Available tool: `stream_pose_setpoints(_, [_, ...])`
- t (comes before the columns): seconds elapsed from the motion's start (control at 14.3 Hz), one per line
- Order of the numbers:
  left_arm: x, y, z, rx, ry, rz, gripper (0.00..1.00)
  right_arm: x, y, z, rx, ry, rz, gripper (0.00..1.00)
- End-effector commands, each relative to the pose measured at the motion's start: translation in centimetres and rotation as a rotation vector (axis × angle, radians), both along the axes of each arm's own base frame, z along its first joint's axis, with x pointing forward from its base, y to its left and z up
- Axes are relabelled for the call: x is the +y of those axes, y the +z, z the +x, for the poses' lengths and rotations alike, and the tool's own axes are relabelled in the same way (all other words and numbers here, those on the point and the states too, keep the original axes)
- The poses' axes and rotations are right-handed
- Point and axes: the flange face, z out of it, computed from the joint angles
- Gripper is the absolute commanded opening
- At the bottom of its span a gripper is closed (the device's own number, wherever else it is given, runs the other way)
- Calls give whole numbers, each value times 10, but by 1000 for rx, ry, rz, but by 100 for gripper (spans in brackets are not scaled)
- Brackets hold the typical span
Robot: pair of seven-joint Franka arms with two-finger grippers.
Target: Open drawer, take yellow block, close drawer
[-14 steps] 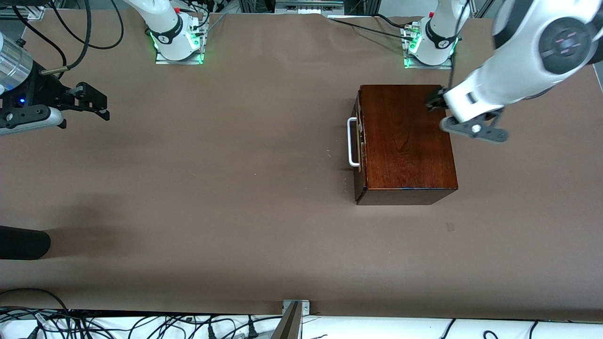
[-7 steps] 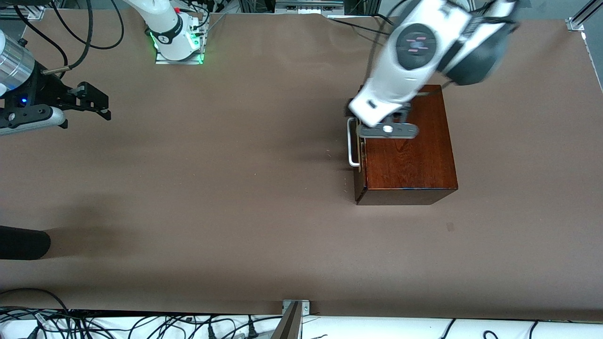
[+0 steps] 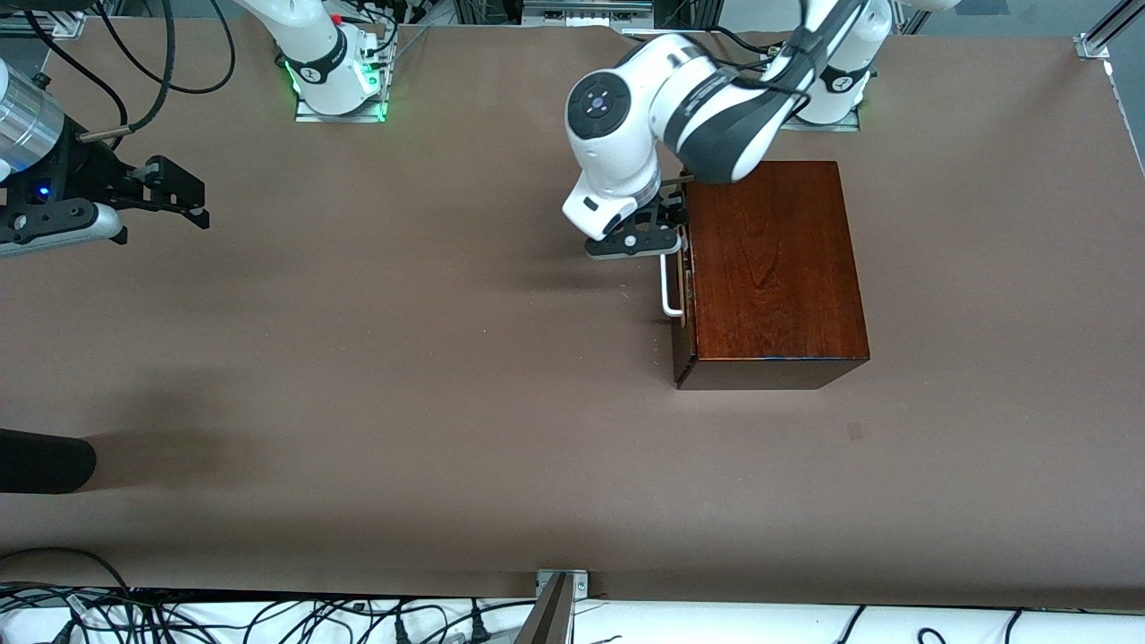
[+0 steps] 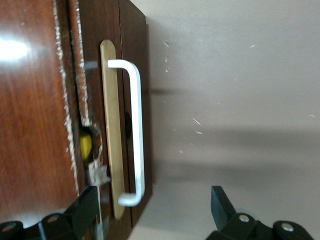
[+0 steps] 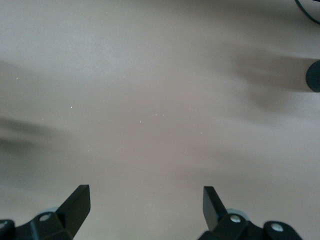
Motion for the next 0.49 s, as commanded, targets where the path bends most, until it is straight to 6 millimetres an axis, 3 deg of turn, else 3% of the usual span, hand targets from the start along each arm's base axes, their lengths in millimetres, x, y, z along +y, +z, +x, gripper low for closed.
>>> stream_pose_setpoints(0.0, [-2,-27,2,-9,-47,69,100,0,3,-1,-7,10,-4,100])
stream_pose_setpoints(0.21, [-10,-55,-4,-29,-116,140,100,8,4,-3,-10,17,-3,100])
stream_pose_setpoints(0.42, [-10,-66,-4,-19,-121,153,100,9,6,-5,-6,13,2,100])
